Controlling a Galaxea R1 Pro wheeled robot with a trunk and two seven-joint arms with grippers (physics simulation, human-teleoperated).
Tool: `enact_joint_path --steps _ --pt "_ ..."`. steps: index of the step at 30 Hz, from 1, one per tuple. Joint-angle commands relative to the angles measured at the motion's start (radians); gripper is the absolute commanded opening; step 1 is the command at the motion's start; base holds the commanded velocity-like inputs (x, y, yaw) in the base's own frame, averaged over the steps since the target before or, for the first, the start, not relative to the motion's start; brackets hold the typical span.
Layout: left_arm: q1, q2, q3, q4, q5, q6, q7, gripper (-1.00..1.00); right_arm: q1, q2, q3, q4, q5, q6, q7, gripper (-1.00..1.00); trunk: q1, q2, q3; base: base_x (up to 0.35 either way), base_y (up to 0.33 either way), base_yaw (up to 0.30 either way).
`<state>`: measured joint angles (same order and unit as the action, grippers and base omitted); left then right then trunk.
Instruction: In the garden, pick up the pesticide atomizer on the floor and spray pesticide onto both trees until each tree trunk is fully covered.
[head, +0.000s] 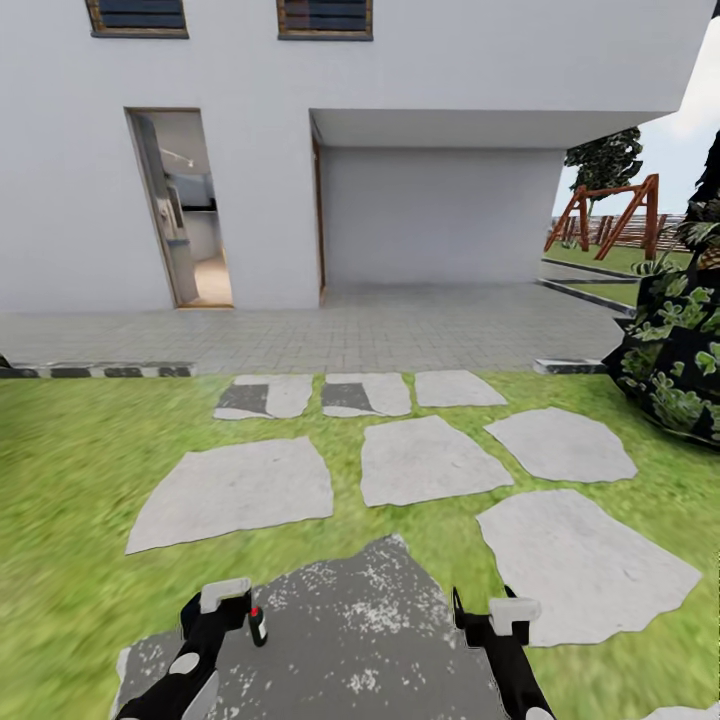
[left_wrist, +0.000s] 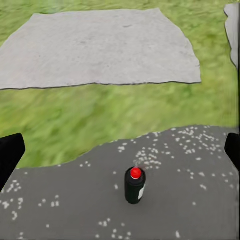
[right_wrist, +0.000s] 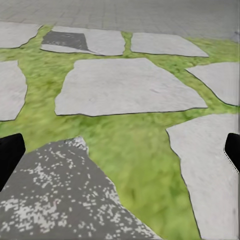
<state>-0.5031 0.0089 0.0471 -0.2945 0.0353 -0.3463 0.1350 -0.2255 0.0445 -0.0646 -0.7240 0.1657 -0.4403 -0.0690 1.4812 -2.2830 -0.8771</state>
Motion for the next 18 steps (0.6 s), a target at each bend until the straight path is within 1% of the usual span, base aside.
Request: enact_joint_path --steps 1,8,10,16,18 --pt "0.000 0.000 0.000 0.000 0.000 0.000 0.000 1.00 0.000 0.000 0.000 0.000 0.000 0.000 0.000 1.00 0.000 0.000 0.000 0.160 -0.254 0.000" --pt "0.000 0.001 0.002 0.000 0.000 0.000 0.003 1.00 0.000 -0.001 0.000 0.000 -0.001 0.000 0.001 1.00 0.000 0.000 0.000 0.191 -0.239 0.000" --pt "0.000 0.006 0.003 0.000 0.000 -0.002 0.004 1.00 0.000 -0.001 0.000 0.000 -0.001 0.000 0.001 1.00 0.000 0.000 0.000 0.321 -0.044 0.000" --pt "0.000 0.006 0.002 0.001 0.000 -0.002 0.005 1.00 0.000 -0.002 0.000 0.001 0.000 0.000 0.002 1.00 0.000 0.000 0.000 0.189 0.236 0.000" --pt "0.000 0.006 0.002 0.001 0.000 -0.002 0.002 1.00 0.000 -0.002 0.000 0.002 0.000 0.000 0.002 1.00 0.000 0.000 0.000 0.079 0.094 0.000"
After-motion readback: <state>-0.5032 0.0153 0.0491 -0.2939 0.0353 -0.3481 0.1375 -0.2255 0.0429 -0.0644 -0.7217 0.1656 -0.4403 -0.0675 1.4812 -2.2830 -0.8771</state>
